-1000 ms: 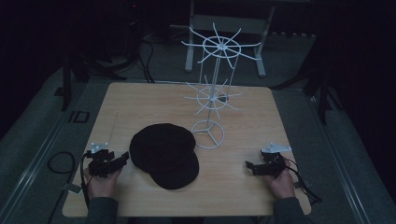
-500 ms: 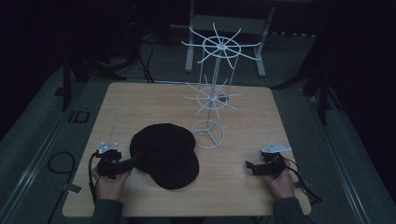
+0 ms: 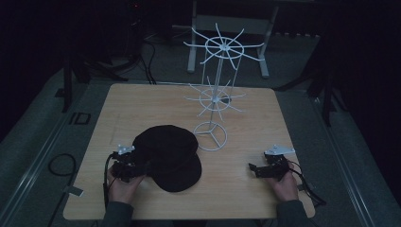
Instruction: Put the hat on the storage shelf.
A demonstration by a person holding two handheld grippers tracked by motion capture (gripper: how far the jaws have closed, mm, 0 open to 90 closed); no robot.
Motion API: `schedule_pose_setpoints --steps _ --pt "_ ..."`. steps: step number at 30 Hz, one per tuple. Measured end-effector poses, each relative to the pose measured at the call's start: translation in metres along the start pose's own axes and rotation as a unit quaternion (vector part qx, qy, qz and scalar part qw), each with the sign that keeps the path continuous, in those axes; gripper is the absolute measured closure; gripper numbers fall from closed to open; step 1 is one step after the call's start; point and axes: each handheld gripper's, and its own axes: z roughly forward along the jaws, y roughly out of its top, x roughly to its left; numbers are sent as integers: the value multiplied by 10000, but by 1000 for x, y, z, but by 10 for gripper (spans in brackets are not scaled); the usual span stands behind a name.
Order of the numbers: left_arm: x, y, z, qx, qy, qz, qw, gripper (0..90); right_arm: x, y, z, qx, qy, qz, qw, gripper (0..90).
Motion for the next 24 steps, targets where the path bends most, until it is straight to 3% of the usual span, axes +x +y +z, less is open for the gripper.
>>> schedule_pose_setpoints --steps 3,7,17,24 --pt "-1 -1 8 234 61 26 9997 171 0 0 0 -1 -1 2 10000 115" --pt "4 -1 17 381 47 -94 9992 220 0 0 0 -1 -2 1 10000 115" --pt "11 7 19 568 459 3 9973 508 0 0 0 0 -1 2 10000 115" --pt "21 12 19 682 418 -12 9968 678 0 0 0 0 -1 0 10000 115"
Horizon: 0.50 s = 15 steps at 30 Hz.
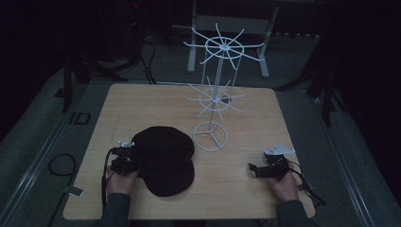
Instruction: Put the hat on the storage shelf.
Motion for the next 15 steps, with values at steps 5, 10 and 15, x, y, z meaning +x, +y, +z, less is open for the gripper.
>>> schedule_pose_setpoints --steps 5,10,15 --pt "8 1 -1 -90 -163 -220 9996 742 0 0 0 -1 0 3 10000 115" --pt "12 3 -7 -275 -311 -346 9985 762 0 0 0 -2 0 0 10000 114" --pt "14 5 -14 -509 -482 -417 9967 766 0 0 0 -1 0 2 10000 115"
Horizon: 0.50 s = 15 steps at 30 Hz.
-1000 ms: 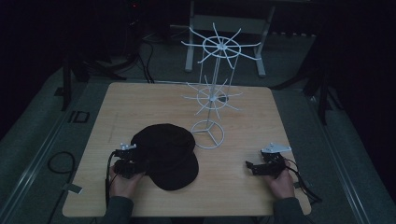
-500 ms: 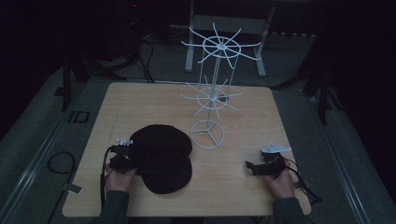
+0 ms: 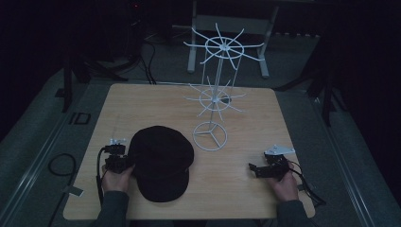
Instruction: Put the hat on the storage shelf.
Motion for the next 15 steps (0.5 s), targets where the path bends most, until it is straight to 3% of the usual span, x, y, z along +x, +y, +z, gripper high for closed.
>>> schedule_pose_setpoints --steps 15 --pt "-4 21 -32 -561 -170 133 9982 767 0 0 0 -1 0 -1 10000 115"
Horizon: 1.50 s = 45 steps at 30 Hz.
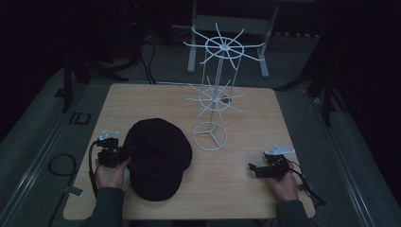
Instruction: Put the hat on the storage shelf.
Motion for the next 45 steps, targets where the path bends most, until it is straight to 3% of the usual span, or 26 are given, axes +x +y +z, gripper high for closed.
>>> schedule_pose_setpoints --steps 19,45 --pt "-4 25 -25 -440 -206 203 9986 765 0 0 0 -2 1 5 10000 114" --pt "-4 55 -55 -888 -586 583 9926 765 0 0 0 3 0 13 10000 114"
